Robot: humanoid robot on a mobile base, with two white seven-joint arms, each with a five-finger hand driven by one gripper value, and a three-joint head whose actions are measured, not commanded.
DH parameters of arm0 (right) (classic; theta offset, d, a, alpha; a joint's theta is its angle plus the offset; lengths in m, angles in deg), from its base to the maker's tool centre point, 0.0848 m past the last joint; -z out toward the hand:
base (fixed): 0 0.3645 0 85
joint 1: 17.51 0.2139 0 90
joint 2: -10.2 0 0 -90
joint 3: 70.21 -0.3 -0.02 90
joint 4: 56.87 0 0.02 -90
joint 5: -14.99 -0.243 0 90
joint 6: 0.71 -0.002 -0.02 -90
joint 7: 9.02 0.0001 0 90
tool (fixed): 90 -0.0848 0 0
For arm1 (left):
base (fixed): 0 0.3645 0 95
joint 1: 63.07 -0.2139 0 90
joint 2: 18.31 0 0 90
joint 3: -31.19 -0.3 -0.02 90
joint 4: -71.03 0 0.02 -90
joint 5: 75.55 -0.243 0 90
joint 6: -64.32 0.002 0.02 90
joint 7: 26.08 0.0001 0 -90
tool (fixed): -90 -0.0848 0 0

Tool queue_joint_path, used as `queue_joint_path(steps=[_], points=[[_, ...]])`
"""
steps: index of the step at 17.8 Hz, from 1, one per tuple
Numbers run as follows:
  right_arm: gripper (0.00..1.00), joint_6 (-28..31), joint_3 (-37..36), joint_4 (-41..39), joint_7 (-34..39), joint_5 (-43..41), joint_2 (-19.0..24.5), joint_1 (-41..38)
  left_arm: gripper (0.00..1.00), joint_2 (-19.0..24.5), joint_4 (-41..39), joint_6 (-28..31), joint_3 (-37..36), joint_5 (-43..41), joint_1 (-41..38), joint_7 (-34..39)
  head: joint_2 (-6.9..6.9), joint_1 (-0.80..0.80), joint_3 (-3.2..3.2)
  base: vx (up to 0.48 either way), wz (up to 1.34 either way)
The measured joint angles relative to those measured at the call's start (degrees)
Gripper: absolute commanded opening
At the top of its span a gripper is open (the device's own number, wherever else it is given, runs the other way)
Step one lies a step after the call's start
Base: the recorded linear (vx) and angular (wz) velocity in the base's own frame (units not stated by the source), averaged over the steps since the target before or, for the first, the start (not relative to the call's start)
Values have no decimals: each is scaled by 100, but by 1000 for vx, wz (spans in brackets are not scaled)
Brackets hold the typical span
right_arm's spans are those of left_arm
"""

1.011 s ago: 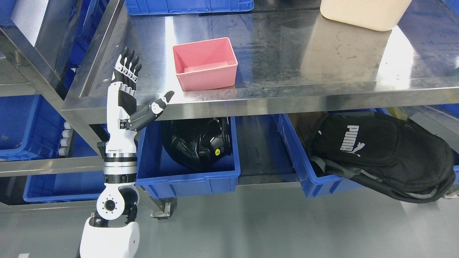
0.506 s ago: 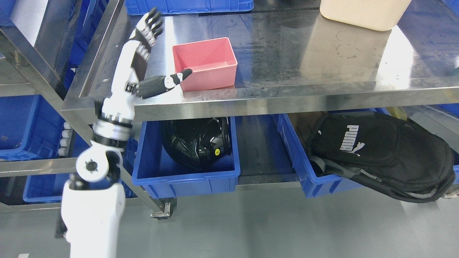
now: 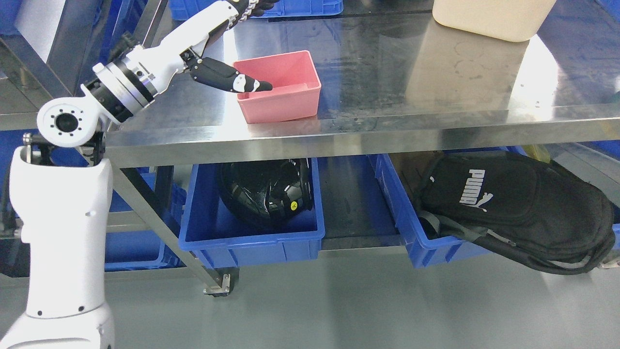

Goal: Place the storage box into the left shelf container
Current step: 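Raise the left hand and reach toward the pink box on the shelf, then hook the left hand fingers over the pink box rim and grasp it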

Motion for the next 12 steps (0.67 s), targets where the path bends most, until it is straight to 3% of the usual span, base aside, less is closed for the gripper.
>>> queue_joint_path(steps=[6,10,12], points=[[100,0,0,0,0,0,0,0,95,299,317,431,-571,-494,311,-550,0,0,0,0,0],[100,0,0,0,0,0,0,1,94,284,550,482,-796,-786,414,-634,0,0,0,0,0],[100,0,0,0,0,0,0,1,89,211,706,485,-878,-948,476,-649,0,0,0,0,0]])
